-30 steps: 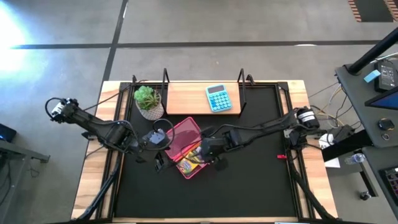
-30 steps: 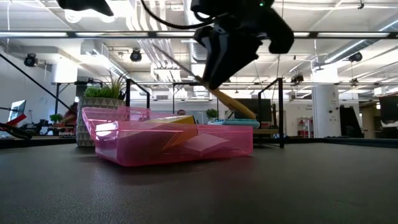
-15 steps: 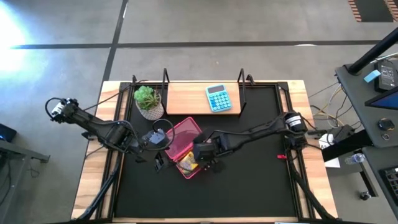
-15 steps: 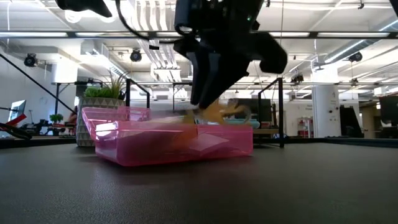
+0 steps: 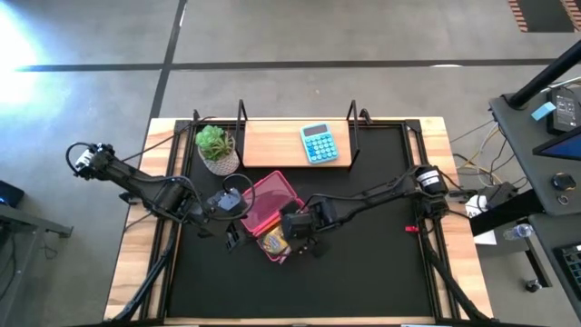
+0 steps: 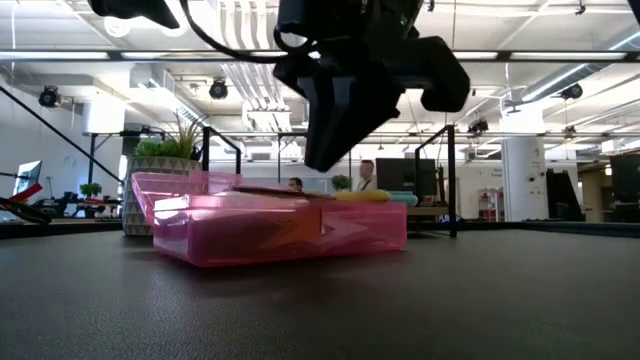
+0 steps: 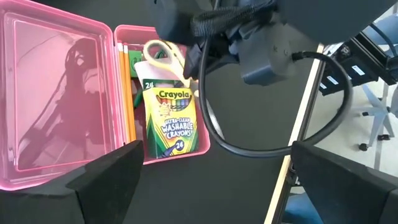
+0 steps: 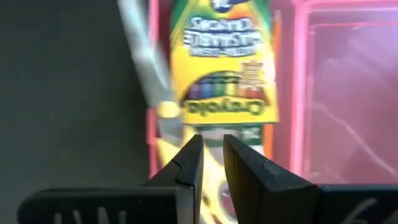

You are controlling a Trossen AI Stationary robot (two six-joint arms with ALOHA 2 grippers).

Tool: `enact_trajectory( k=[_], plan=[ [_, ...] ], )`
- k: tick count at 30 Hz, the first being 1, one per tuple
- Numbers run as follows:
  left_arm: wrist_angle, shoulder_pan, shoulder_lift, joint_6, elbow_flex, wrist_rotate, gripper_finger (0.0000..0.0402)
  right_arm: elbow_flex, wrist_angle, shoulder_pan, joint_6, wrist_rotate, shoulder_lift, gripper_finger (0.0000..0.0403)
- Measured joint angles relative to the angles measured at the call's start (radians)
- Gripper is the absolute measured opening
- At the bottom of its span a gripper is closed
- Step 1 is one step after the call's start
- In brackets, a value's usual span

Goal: Pack school essentials
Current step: Put the yellow scissors into the red supply box

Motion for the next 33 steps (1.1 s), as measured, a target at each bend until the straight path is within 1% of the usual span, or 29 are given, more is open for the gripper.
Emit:
enact_trajectory(
  k=[6,9,14,18,20,22,24,29,33],
  plan=[
    [0.001,0.0,0.0,0.0,0.0,0.0,0.0389,0.001,-0.023,-0.002,0.057,0.059,-0.054,0.0053],
    [0.001,0.0,0.0,0.0,0.0,0.0,0.0389,0.002,-0.069,-0.006,0.115,0.058,-0.073,0.0054],
    [0.002,0.0,0.0,0.0,0.0,0.0,0.0389,0.002,-0.232,-0.006,0.193,0.047,-0.078,0.0054],
    [0.001,0.0,0.0,0.0,0.0,0.0,0.0389,-0.001,-0.221,0.005,0.206,0.041,-0.061,0.0054],
    [0.003,0.0,0.0,0.0,0.0,0.0,0.0389,-0.002,-0.201,0.009,0.204,0.003,-0.05,0.0054],
    [0.003,0.0,0.0,-0.001,0.0,0.0,0.0389,-0.002,-0.18,0.012,0.204,-0.076,-0.042,0.0053],
    [0.004,0.0,0.0,-0.001,0.0,0.0,0.0389,-0.002,-0.174,0.017,0.204,-0.122,-0.042,0.0052],
    [0.004,0.0,0.0,-0.001,-0.001,0.0,0.0389,-0.003,-0.135,0.034,0.192,-0.193,-0.041,0.0042],
    [0.004,0.0,0.0,-0.002,-0.001,-0.001,0.0389,-0.004,-0.047,0.042,0.212,-0.197,-0.036,0.0036]
  ],
)
